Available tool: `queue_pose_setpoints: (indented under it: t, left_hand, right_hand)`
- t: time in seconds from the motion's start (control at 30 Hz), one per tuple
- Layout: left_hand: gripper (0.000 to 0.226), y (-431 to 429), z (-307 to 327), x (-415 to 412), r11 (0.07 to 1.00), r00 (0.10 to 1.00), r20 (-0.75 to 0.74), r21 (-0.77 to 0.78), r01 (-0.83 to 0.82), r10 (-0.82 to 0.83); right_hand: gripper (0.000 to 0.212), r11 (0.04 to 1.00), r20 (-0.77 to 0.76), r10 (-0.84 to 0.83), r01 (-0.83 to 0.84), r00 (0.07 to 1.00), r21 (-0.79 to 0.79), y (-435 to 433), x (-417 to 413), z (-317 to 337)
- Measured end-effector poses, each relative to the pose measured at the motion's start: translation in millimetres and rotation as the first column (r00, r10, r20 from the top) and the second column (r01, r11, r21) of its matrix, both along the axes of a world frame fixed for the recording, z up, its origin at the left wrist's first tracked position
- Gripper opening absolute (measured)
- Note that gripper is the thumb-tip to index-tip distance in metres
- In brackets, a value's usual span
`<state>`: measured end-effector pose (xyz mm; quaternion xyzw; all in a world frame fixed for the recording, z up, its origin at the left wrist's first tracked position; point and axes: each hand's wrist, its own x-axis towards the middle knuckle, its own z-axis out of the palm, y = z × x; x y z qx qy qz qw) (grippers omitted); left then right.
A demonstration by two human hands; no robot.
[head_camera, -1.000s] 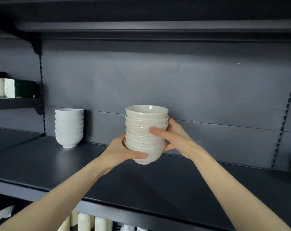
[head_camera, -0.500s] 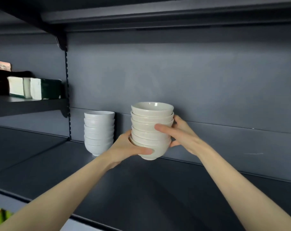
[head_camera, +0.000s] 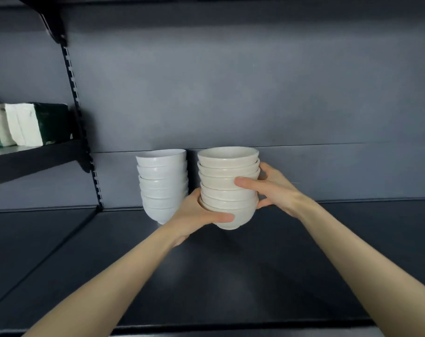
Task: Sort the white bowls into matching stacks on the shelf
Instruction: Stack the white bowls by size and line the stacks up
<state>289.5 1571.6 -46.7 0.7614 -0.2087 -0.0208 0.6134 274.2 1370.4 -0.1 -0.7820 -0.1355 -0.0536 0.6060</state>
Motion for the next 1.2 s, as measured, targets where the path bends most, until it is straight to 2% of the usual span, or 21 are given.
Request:
queue_pose_setpoints:
  t: [0.2,0.37,0.5,0.7,0.93,1.2]
  left_hand:
    - [0.093,7.5,-13.8,14.8,1.0,0.998,-0.058,-0.003,0.019,-0.019]
    - [0.075,8.6,-22.3,22.8,1.0,0.996,-0.083,-0.021,0.022,-0.023]
    - [0.08,8.4,-27.6,31.5,0.999,0.996,-0.089,-0.039,0.006,-0.01]
    - [0.064,3.6,-31.5,44.0,0.996,0.998,-0.069,-0.091,0.005,-0.012]
    - [0.074,0.5,-43.3,53.1,0.988,0.997,-0.044,-0.136,-0.068,0.063]
    - [0.072,-0.5,-54.0,57.8,0.977,0.985,0.025,-0.136,-0.163,0.168]
  right_hand:
    - [0.067,0.998,-0.04,-0.053,0.052,0.998,-0.018,6.6,6.8,-12.3]
    - [0.064,0.999,-0.058,-0.042,0.042,0.997,-0.006,8.9,19.7,-21.5]
    - [0.058,0.999,-0.059,-0.038,0.038,0.998,-0.006,9.9,30.6,-26.2]
    - [0.061,1.0,-0.049,-0.013,0.013,0.999,0.004,7.4,48.8,-28.2]
    - [0.073,0.999,-0.036,-0.008,0.009,0.999,0.044,7.8,67.0,-36.7]
    - [0.071,0.999,-0.009,0.028,-0.028,1.0,0.031,9.1,70.8,-39.8]
